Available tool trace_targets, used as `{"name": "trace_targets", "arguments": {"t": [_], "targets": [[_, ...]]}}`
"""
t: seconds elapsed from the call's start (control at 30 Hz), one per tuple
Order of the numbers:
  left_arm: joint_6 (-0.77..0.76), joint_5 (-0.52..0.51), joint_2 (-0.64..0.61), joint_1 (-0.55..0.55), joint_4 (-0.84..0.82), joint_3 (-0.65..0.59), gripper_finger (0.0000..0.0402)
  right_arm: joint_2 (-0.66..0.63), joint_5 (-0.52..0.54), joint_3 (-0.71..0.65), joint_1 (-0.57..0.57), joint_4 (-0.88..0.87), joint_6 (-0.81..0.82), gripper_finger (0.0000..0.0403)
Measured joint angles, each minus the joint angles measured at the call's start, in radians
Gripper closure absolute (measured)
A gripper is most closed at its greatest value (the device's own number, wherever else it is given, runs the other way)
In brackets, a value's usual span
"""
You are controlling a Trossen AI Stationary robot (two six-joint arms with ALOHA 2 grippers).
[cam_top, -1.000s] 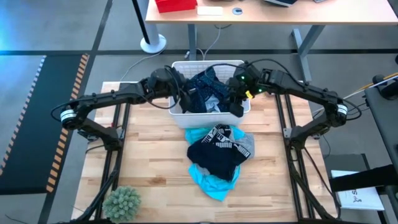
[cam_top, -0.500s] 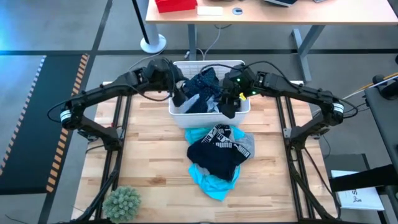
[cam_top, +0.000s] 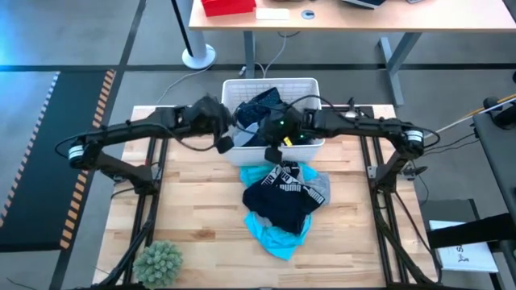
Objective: Sort clothes
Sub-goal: Put the blue polo shirt into the white bin
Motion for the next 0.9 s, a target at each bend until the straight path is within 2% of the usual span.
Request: {"name": "trace_targets", "arguments": {"t": [0.2,0.4,0.57,0.7,0.9], "targets": [[-0.111,0.163,-0.192,0.009,0.350,-0.285,0.0400,0.002,0.017,0.000,-0.052,0.074,0.097,0.0403],[-0.205,0.267,-0.338,0.006,0.609,-0.509,0.0401,0.066,0.110,0.000,-0.100,0.088,0.149,0.0403],[-0.267,0.266,-0.403,0.006,0.667,-0.602,0.0401,0.154,0.087,0.007,-0.120,0.072,0.185,0.0403],[-0.285,0.267,-0.420,0.003,0.655,-0.630,0.0401,0.235,0.067,-0.002,-0.118,-0.023,0.178,0.0403],[-0.281,0.263,-0.428,0.002,0.652,-0.639,0.0401,0.276,0.059,0.000,-0.103,-0.107,0.165,0.0403]]}}
